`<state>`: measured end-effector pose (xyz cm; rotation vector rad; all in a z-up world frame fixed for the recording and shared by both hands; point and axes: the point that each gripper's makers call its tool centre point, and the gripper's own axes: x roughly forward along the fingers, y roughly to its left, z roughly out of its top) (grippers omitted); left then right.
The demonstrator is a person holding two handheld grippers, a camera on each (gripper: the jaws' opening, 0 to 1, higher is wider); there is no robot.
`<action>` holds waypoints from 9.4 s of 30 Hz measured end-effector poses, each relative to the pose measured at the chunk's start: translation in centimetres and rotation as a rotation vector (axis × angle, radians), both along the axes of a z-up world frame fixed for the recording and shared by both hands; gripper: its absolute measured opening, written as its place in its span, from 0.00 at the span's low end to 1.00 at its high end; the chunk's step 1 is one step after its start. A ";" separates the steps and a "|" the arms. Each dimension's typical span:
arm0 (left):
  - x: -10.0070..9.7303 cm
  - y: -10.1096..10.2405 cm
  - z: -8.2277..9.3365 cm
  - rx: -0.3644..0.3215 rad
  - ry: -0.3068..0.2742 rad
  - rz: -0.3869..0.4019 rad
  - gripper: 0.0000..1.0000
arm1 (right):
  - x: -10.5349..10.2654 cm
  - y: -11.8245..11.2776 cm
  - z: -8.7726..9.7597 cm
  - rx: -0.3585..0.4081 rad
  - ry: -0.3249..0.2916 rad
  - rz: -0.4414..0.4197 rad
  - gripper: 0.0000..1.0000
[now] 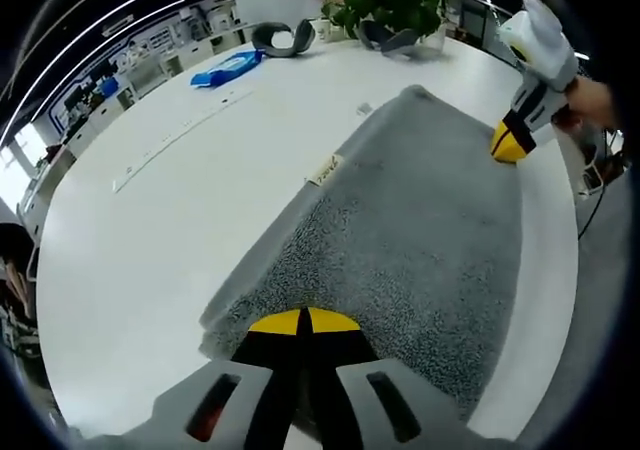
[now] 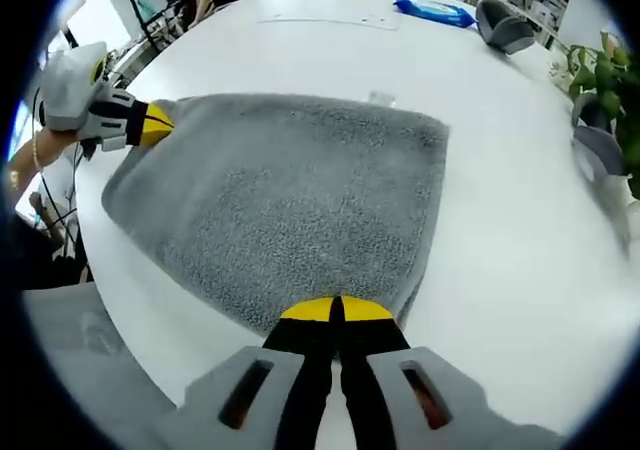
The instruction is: Fold the towel on the table until its edges align and the towel forms a compact rectangular stack.
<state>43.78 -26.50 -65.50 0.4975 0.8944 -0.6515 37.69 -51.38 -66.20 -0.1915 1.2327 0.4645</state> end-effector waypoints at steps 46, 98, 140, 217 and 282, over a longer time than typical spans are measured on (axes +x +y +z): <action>-10.6 -2.1 -0.1 -0.045 0.057 0.043 0.00 | 5.6 -0.7 0.0 -0.140 -0.089 0.193 0.00; -14.0 -9.6 -0.2 -0.040 0.104 -0.201 0.00 | 12.1 0.1 0.0 -0.168 -0.079 0.311 0.00; -13.7 -13.0 -0.2 -0.031 0.060 -0.292 0.00 | 15.6 1.2 0.0 -0.140 -0.130 0.297 0.00; -13.6 -13.7 0.3 -0.104 -0.041 -0.431 0.00 | -9.8 7.6 3.6 0.267 -0.239 0.417 0.00; -18.2 -11.5 0.1 -0.046 -0.111 -0.652 0.18 | -13.3 4.1 0.4 -0.081 -0.324 0.914 0.20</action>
